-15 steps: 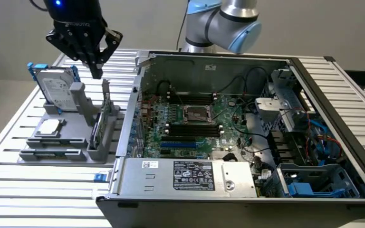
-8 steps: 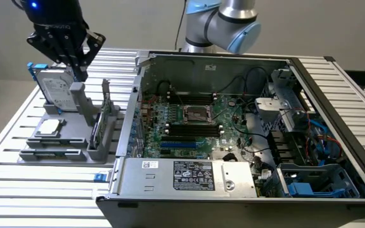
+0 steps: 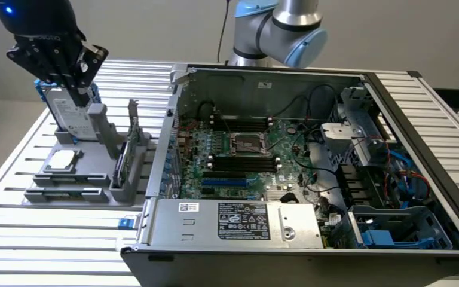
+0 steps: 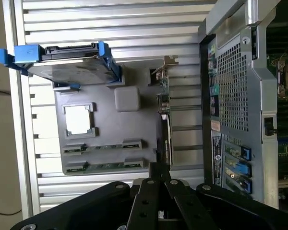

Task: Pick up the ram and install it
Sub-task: 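Reach for the ram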

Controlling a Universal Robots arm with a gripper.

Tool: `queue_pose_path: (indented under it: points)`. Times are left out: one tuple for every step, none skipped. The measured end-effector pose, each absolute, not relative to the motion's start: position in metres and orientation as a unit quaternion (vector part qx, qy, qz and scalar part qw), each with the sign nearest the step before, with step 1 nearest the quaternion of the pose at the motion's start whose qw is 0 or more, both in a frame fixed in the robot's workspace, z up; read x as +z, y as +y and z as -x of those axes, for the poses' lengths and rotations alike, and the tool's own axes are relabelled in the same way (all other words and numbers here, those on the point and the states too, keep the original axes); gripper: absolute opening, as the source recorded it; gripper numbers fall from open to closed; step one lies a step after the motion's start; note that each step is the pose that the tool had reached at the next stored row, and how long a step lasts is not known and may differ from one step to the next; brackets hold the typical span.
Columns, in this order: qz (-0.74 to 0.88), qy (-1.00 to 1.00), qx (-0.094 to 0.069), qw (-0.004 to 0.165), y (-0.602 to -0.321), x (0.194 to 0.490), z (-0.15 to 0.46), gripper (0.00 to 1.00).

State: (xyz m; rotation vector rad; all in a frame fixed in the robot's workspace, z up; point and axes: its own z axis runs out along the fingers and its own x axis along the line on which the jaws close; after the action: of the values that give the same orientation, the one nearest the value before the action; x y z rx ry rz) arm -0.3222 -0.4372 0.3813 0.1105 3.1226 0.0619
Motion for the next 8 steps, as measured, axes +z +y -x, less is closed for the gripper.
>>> queue_pose_path:
  points:
    - [-0.035, 0.999, 0.020, 0.008, -0.438, 0.381, 0.326, 0.11]
    - [-0.035, 0.999, 0.019, 0.008, -0.439, 0.381, 0.330, 0.11]
    - [-0.035, 0.999, 0.019, 0.008, -0.440, 0.380, 0.334, 0.11]
    - [-0.035, 0.999, 0.019, 0.008, -0.441, 0.380, 0.338, 0.11]
    - [-0.035, 0.999, 0.019, 0.008, -0.442, 0.379, 0.342, 0.11]
    - [-0.035, 0.999, 0.019, 0.008, -0.443, 0.379, 0.346, 0.11]
    - [-0.035, 0.999, 0.018, 0.008, -0.443, 0.378, 0.349, 0.11]
    - [-0.035, 0.999, 0.018, 0.008, -0.444, 0.378, 0.353, 0.11]
